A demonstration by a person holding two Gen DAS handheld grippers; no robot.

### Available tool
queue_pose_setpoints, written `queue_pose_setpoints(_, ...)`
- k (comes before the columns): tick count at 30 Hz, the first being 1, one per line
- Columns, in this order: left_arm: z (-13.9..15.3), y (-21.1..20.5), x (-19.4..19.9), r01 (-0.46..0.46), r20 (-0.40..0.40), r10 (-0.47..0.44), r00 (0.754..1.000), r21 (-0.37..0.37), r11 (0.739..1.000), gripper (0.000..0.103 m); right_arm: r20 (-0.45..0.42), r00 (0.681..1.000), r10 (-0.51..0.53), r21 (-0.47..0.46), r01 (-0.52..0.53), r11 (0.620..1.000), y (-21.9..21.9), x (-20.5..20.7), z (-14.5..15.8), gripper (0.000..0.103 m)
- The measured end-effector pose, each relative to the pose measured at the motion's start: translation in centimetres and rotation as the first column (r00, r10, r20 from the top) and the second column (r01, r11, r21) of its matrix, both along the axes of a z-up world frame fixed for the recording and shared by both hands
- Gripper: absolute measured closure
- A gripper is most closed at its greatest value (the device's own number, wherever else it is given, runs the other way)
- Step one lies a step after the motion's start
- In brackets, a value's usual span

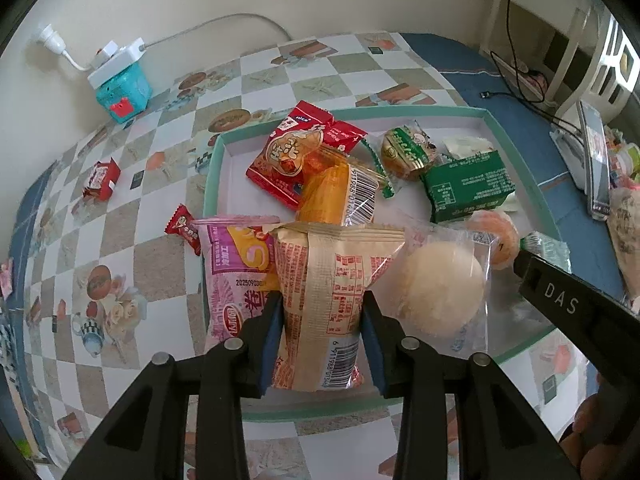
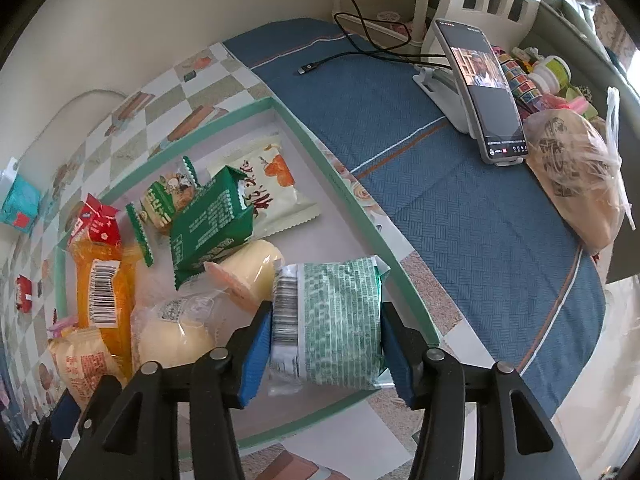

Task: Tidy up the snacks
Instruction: 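Open both tools to drop the two packs into the tray, then move both open tools toward the red candy and red-white biscuit pack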

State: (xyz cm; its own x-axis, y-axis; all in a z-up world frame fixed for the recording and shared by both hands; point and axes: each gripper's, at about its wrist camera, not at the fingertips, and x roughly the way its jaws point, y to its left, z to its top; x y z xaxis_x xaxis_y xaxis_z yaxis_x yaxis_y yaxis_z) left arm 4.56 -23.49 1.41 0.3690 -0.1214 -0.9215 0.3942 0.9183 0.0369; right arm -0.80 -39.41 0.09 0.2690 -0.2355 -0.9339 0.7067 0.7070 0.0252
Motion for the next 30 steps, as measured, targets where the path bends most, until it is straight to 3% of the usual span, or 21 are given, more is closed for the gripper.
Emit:
queue_pose_setpoints(1, 0.0, 0.1, 0.1, -0.004, -0.005, 0.004, 1.0, -0.009, 1.0, 0.062, 0.007, 1.0, -0.005, -0.001, 0.005, 1.0, -0.1, -0.1, 0.2, 0.043)
queue_pose_setpoints(3, 0.2, 0.4, 0.2, -0.011, -0.012, 0.011, 1.0, -0.025, 1.0, 0.047, 0.029, 1.0, -0.011, 0.002, 0.011, 1.0, -0.4, -0.2, 0.6, 0.042)
queue_pose_setpoints(4, 0.4, 0.5, 0.2, -0.013, -0.011, 0.013, 1.0, -0.032, 0.999, 0.045, 0.041, 0.999, -0.012, 0.002, 0.012, 1.0, -0.4, -0.2, 0.9, 0.042)
queue_pose_setpoints(8, 1.8, 1.0, 0.1, -0.017, 0.013, 0.018, 1.0, -0.071, 0.997, 0.042, 0.08, 0.997, -0.01, -0.011, 0.01, 1.0, -0.2, -0.4, 2.1, 0.041)
queue_pose_setpoints(12, 3.1, 2.3, 0.5, -0.045, 0.036, 0.049, 0.998, -0.106, 0.993, 0.032, 0.117, 0.993, -0.009, -0.02, 0.011, 1.0, 0.0, -0.6, 3.3, 0.041)
queue_pose_setpoints(17, 4.2, 5.5, 1.8, -0.145, 0.031, 0.152, 0.988, -0.17, 0.975, 0.029, 0.143, 0.99, -0.006, -0.015, 0.008, 1.0, 0.3, -0.6, 4.0, 0.041)
queue_pose_setpoints(20, 4.0, 7.7, 2.6, -0.232, 0.002, 0.236, 0.972, -0.189, 0.954, 0.023, 0.152, 0.988, 0.02, 0.015, -0.023, 1.0, 0.8, -0.2, 3.9, 0.041)
queue_pose_setpoints(22, 3.6, 9.3, 3.2, -0.289, -0.02, 0.291, 0.957, -0.186, 0.939, 0.022, 0.165, 0.985, 0.042, 0.041, -0.05, 0.998, 1.3, 0.1, 3.7, 0.033)
queue_pose_setpoints(28, 2.3, 13.5, 4.4, -0.428, -0.109, 0.414, 0.904, -0.216, 0.877, 0.017, 0.185, 0.973, 0.135, 0.038, -0.144, 0.989, 4.4, 1.6, 4.0, 0.03)
queue_pose_setpoints(30, 2.0, 14.7, 4.6, -0.466, -0.12, 0.45, 0.885, -0.211, 0.86, 0.016, 0.197, 0.965, 0.175, 0.038, -0.186, 0.982, 5.8, 2.2, 4.2, 0.02)
